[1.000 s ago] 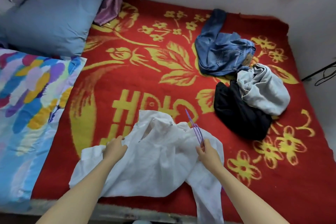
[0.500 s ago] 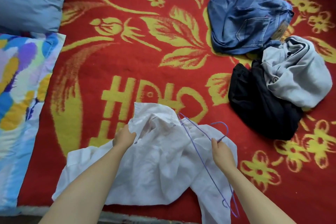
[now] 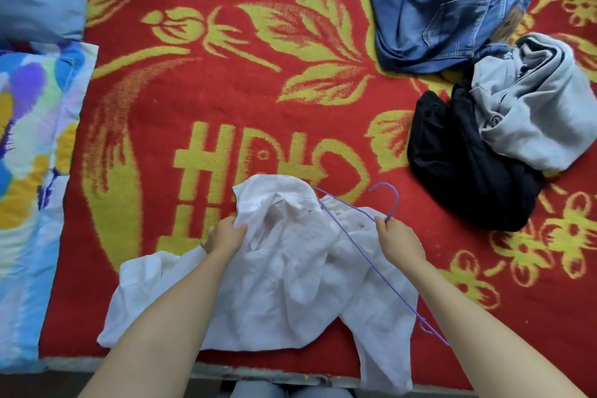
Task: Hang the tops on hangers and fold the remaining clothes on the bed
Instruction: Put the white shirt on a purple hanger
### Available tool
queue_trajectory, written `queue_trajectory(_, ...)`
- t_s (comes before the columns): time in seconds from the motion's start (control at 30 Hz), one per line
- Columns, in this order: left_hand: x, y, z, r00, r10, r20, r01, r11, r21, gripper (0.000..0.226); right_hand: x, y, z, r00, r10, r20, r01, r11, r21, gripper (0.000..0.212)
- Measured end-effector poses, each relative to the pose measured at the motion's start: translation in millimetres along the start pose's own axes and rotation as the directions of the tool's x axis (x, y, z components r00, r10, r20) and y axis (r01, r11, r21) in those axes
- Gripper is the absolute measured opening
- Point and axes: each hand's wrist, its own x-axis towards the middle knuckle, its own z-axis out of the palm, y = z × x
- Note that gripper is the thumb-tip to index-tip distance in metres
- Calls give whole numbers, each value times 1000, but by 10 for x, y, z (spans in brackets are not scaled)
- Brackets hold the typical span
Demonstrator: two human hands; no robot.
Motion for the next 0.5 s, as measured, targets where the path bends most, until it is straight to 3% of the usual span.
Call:
queue_trajectory(0.07, -154, 23, -40, 980, 100, -172, -78, 988, 131, 18, -51, -45, 4, 1000, -24, 7, 24, 999, -29, 43)
queue_trajectory(0.13, -345, 22, -136, 922, 247, -299, -209, 966, 152, 16, -176, -110, 14, 996, -81, 32, 82, 996, -41, 40)
queue_trajectory(0.3, -737, -31, -495, 894, 302, -330, -397, 875, -277, 25, -556, -237, -34, 985, -170, 36, 173, 979, -109, 42)
queue_trajectory(0.5, -1262, -86, -1114, 808, 391, -440, -552, 762, -338, 38, -1015, -235, -343, 946, -278, -167, 294, 952, 80, 44)
